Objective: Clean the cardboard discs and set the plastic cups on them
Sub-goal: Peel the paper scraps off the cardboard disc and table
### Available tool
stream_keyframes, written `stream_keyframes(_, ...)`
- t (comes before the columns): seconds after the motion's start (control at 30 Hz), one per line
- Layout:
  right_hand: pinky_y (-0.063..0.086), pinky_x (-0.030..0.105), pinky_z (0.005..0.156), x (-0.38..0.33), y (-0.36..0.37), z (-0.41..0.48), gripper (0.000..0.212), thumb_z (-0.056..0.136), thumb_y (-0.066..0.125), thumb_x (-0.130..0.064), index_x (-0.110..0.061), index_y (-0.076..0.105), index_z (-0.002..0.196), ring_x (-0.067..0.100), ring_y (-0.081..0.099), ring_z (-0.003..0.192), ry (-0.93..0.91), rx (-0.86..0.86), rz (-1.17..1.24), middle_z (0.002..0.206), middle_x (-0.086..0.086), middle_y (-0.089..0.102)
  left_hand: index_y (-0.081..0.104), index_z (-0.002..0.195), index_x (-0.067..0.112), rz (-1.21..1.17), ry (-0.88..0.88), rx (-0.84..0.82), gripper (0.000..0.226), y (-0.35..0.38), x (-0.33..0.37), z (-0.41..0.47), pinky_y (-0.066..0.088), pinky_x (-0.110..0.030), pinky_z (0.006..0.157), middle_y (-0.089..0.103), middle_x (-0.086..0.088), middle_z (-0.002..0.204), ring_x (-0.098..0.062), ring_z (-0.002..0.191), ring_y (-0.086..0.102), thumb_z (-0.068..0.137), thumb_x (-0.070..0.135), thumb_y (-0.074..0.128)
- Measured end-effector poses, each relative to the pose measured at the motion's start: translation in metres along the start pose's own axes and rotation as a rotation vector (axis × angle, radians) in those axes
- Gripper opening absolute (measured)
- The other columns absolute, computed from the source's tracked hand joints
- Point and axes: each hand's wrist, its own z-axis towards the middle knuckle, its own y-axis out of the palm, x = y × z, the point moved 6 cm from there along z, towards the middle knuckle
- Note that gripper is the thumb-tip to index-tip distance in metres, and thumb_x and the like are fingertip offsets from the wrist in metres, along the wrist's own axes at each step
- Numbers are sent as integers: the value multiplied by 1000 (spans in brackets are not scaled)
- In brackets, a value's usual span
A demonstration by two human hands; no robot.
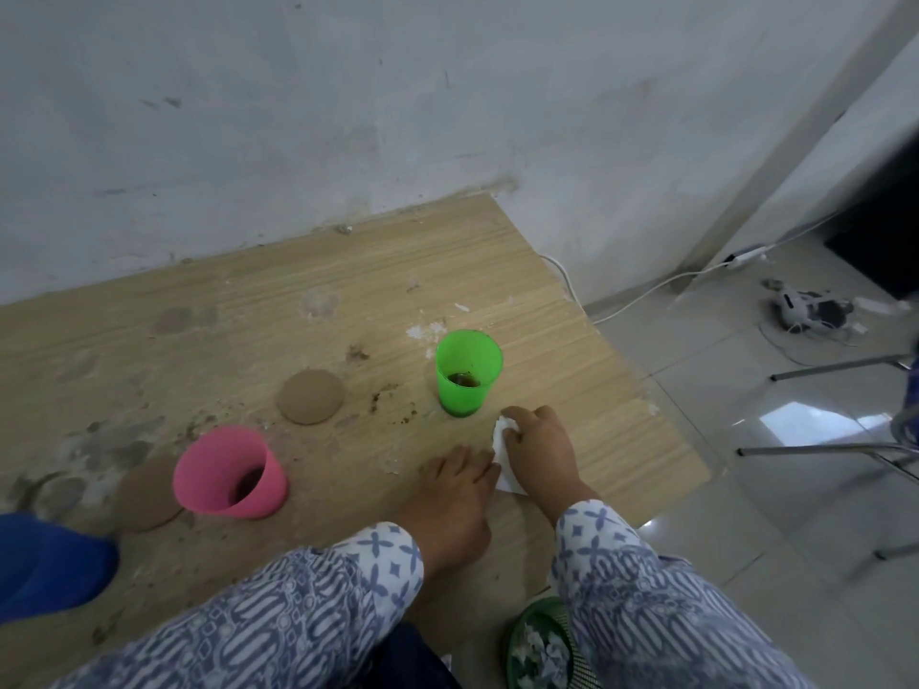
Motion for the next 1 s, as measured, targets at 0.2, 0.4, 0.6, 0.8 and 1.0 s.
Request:
stream_keyframes(0.2,38,27,66,0,3,8,25,85,49,-8,-8,64,105,32,55,86,37,17,-18,104,16,52,11,151,19,56,2,30,69,-1,0,0,2,-43,117,1,0,160,-24,147,-2,90,19,44)
stream_keyframes(0.4,35,26,64,1,3,9,19,86,48,-6,-4,63,99,32,54,81,31,42,3,101,17,53,10,151,20,60,0,31,67,-1,0,0,2,-43,117,0,1,160,-23,147,-2,92,20,43)
stream_keyframes(0.6,40,27,69,-1,5,13,31,88,47,-10,-17,63,113,30,55,87,19,-17,-6,106,14,50,11,151,20,63,6,26,69,1,-1,1,4,-44,117,1,1,160,-24,147,0,90,22,45)
stream_keyframes(0.8,36,28,63,-1,4,11,17,86,50,-8,-8,65,94,34,55,81,19,44,-4,98,16,53,13,151,19,67,14,35,69,-1,0,0,6,-45,117,4,-1,160,-24,147,2,90,22,46)
stream_keyframes(1.0,41,31,71,0,4,9,28,87,47,-7,-12,60,111,32,54,89,10,32,0,106,14,51,11,151,20,75,8,33,69,-1,1,-1,4,-44,117,1,0,160,-23,147,0,92,22,46)
